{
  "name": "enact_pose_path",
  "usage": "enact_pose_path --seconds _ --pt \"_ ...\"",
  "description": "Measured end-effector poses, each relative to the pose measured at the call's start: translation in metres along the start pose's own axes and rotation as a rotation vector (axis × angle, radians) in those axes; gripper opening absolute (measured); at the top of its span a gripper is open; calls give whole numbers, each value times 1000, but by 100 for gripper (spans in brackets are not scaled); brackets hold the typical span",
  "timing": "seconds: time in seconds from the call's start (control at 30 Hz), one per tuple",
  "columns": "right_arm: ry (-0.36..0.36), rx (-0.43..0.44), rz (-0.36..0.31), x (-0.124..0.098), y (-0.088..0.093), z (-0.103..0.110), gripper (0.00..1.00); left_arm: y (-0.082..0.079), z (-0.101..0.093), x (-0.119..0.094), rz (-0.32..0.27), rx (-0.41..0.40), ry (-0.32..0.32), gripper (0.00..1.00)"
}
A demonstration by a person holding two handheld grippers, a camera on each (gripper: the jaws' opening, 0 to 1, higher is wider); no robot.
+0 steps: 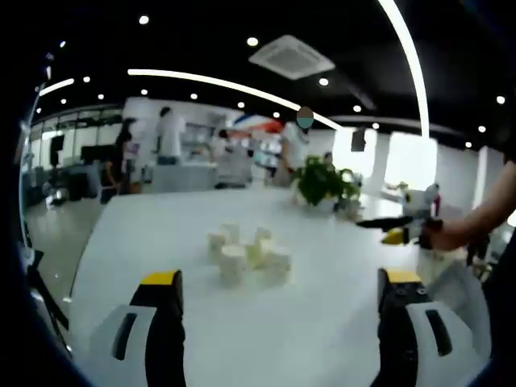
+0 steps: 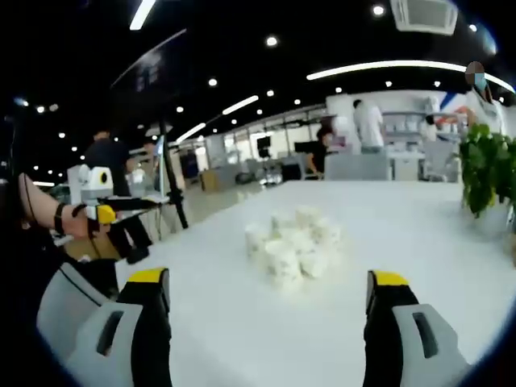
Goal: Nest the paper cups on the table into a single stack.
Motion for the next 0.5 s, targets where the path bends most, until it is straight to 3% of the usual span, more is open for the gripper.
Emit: enact_pose_path --seconds 0.5 --pt "4 8 -1 -1 1 0 99 1 -2 0 4 -5 2 98"
Point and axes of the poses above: the point that each gripper's makers call its tool centre point, and the gripper's own axes: x roughly forward along the fingers, z roughly to its left, y roughly out of its underside, the point moved 4 cm from there along -x, roughly backward along the fingers, and after that the axes turned 2 degrees about -z, right-handed, at the moved point
